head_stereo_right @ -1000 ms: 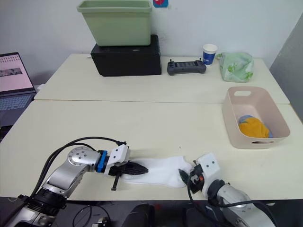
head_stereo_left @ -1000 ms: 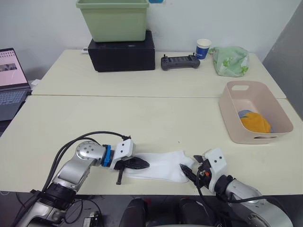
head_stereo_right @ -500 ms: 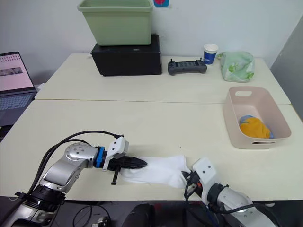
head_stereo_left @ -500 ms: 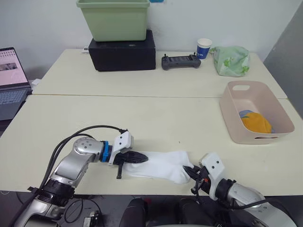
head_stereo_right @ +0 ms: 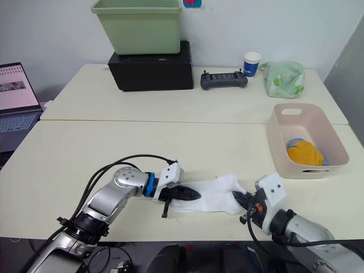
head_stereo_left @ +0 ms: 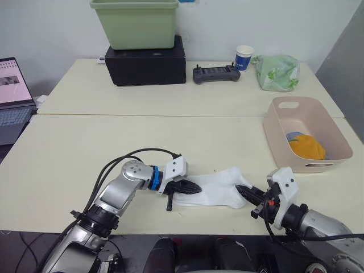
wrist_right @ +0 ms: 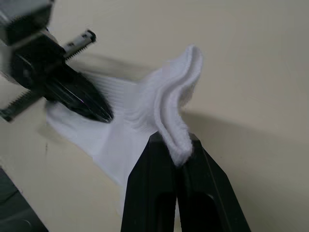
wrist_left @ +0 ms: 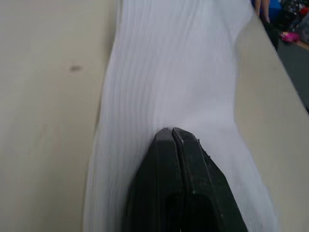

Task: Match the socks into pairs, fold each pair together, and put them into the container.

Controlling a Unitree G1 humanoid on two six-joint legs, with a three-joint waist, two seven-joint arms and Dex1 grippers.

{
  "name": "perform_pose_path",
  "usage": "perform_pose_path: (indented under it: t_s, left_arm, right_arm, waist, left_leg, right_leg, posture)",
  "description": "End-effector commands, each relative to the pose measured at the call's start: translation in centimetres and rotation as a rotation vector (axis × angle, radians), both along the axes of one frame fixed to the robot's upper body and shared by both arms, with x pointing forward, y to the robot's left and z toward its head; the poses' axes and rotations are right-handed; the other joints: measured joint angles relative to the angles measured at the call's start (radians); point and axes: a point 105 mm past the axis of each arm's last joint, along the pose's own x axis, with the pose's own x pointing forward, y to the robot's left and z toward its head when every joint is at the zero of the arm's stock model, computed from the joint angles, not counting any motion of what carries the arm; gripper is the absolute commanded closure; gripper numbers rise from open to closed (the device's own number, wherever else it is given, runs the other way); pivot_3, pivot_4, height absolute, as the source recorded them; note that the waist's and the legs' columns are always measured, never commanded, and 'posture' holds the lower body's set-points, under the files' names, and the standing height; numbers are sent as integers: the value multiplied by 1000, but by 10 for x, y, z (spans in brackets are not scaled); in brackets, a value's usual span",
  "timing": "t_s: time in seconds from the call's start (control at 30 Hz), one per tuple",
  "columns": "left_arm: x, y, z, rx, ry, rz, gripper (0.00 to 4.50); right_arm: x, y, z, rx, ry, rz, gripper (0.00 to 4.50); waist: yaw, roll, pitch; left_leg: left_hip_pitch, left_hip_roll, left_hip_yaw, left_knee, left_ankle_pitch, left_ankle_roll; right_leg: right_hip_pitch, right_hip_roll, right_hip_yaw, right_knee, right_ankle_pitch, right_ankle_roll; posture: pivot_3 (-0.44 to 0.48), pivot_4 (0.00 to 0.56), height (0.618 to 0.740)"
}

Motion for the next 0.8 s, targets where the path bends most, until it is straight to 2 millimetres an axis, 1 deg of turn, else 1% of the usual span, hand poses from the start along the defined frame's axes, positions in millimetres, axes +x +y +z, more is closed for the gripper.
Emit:
perform_pose_path:
  t_s: [0.03, 0.1, 0.2, 0.27, 0.37, 0.47, 0.53, 0.73, 0.8]
  left_arm:
    - [7, 0, -2, 37, -75, -3, 4500]
    - [5, 2, 7, 22, -79, -18, 4500]
    - [-2, 9, 17, 18, -61, -27, 4500]
    - [-8, 20, 27, 14, -40, -21, 4500]
    - [-10, 37, 37, 20, -12, 27, 4500]
    - [-11, 55, 39, 45, 2, 72, 4500]
    - [-11, 63, 39, 63, 0, 89, 4500]
    - [-12, 70, 39, 63, 0, 144, 4500]
    - [-11, 71, 42, 53, -2, 167, 4500]
  right_arm:
    - [-4, 20, 17, 53, -15, 95, 4491]
    - [-2, 32, 18, 83, 11, 141, 4491]
    - [1, 46, 14, 96, 66, 195, 4491]
    - [5, 55, 10, 104, 105, 225, 4491]
    - [12, 66, 5, 122, 156, 248, 4491]
    - [19, 73, -2, 123, 198, 254, 4491]
    - [22, 77, -5, 120, 215, 265, 4491]
    - [36, 90, -14, 112, 242, 263, 4491]
    - [40, 93, -9, 131, 220, 249, 3959]
  waist:
    - [2, 0, 0]
    - [1, 0, 0]
    - [-4, 0, 0]
    - [-4, 0, 0]
    - [-8, 1, 1]
    - [-7, 1, 1]
    - [-7, 1, 1]
    - [-3, 1, 1]
    - [-3, 1, 1]
  left_leg:
    - [0, 0, 0, 0, 0, 0]
    - [0, -1, 0, 0, 0, 0]
    - [-1, -1, 0, 0, 0, 0]
    - [-1, 0, 0, 0, 0, 0]
    - [-2, 0, 0, -1, 0, 0]
    - [-2, 0, 0, -1, 0, 0]
    - [-2, 0, 0, -1, 0, 0]
    - [-2, 0, 0, -1, 0, 0]
    - [-2, 0, 0, -1, 0, 0]
  right_leg:
    - [0, 0, 0, 0, 0, 0]
    - [1, -1, 0, -1, 0, 0]
    - [-1, -1, 0, 0, 0, 0]
    - [-1, 0, 0, 0, 0, 0]
    - [-3, 0, 0, 0, 0, 0]
    - [-3, -1, 0, 0, 0, 0]
    - [-3, -1, 0, 0, 0, 0]
    - [-3, -1, 0, 0, 0, 0]
    - [-4, -1, 0, 0, 0, 0]
  posture:
    - [0, 150, 720]
    - [0, 150, 720]
    - [0, 150, 720]
    - [0, 150, 720]
    - [0, 150, 720]
    - [0, 150, 720]
    - [0, 150, 720]
    - [0, 150, 720]
    - [0, 150, 720]
